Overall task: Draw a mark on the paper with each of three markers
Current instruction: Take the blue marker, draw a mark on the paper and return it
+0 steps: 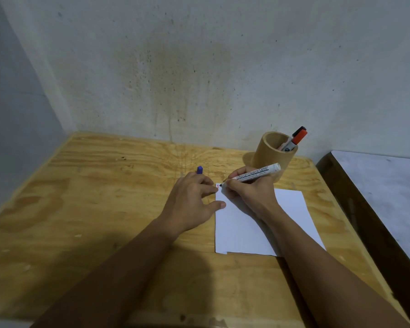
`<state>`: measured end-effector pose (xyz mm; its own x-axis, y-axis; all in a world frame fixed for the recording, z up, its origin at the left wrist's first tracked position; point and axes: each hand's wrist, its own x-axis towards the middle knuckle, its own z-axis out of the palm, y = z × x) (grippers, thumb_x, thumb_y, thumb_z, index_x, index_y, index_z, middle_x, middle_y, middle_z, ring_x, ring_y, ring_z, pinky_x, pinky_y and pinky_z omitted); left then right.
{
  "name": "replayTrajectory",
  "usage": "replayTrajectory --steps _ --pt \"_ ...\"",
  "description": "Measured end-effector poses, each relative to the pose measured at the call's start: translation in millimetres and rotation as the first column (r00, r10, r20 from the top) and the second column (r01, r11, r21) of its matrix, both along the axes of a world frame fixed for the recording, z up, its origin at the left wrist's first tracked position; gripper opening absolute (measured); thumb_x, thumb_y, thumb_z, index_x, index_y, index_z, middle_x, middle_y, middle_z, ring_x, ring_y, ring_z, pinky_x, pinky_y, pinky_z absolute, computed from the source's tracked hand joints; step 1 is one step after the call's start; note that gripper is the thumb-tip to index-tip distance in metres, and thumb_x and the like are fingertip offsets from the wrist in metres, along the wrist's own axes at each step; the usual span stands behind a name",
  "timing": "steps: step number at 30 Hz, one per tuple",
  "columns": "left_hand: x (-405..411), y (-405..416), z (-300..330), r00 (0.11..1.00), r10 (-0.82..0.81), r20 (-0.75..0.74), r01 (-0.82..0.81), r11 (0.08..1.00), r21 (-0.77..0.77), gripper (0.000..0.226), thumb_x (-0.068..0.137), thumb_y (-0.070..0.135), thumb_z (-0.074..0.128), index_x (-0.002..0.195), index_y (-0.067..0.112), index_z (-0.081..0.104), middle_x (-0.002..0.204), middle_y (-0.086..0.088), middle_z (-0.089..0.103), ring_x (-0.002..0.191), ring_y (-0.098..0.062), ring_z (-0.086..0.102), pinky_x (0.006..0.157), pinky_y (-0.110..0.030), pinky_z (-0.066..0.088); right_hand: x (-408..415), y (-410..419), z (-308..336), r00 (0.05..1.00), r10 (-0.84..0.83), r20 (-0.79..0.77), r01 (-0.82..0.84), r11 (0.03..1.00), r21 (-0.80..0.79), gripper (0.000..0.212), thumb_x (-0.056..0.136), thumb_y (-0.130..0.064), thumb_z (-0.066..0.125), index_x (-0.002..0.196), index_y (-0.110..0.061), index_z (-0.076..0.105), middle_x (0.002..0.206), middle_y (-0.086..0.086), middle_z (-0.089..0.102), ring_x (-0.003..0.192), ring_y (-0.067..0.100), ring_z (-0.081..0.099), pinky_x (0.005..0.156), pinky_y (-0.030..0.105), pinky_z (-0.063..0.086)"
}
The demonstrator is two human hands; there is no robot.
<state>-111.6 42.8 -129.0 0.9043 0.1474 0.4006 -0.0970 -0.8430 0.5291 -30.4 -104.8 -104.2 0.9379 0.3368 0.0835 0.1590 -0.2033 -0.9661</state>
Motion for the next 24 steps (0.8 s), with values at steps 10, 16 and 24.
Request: replayTrajectory --steps 10,16,24 --pt "-1.2 0.0 0.6 1.000 0.000 0.000 0.000 1.000 0.002 0.043 0.072 0.046 0.074 0.105 0.018 0.072 0.109 0.001 0.068 0.104 -0.016 0.054 0.090 -0.041 0.043 -0.3 0.6 -2.0 1.000 -0.004 -0.023 0.005 0.999 0.031 0.011 0.078 0.007 0.069 0.087 0.011 0.066 0.074 0.013 0.067 0.059 0.007 0.064 0.055 0.018 0.055" --pt "-0.6 -1.0 1.2 1.000 0.005 -0.010 -0.005 1.000 0.013 0.044 0.072 0.046 0.074 0.105 0.018 0.072 0.109 0.001 0.068 0.105 -0.016 0.054 0.090 -0.040 0.043 1.3 0.2 -4.4 1.000 0.000 -0.025 0.001 1.000 0.030 0.007 0.077 0.004 0.070 0.084 0.006 0.068 0.073 0.014 0.068 0.064 0.015 0.066 0.060 0.025 0.058" --pt "-1.3 -1.7 1.7 1.000 0.005 -0.009 -0.005 1.000 0.022 0.043 0.072 0.045 0.074 0.106 0.019 0.071 0.110 0.001 0.068 0.105 -0.016 0.054 0.091 -0.039 0.043 3.7 -0.3 -8.1 0.999 0.013 -0.035 -0.013 1.000 0.000 0.007 0.072 0.002 0.072 0.071 -0.003 0.067 0.072 0.018 0.069 0.065 0.023 0.067 0.062 0.039 0.058"
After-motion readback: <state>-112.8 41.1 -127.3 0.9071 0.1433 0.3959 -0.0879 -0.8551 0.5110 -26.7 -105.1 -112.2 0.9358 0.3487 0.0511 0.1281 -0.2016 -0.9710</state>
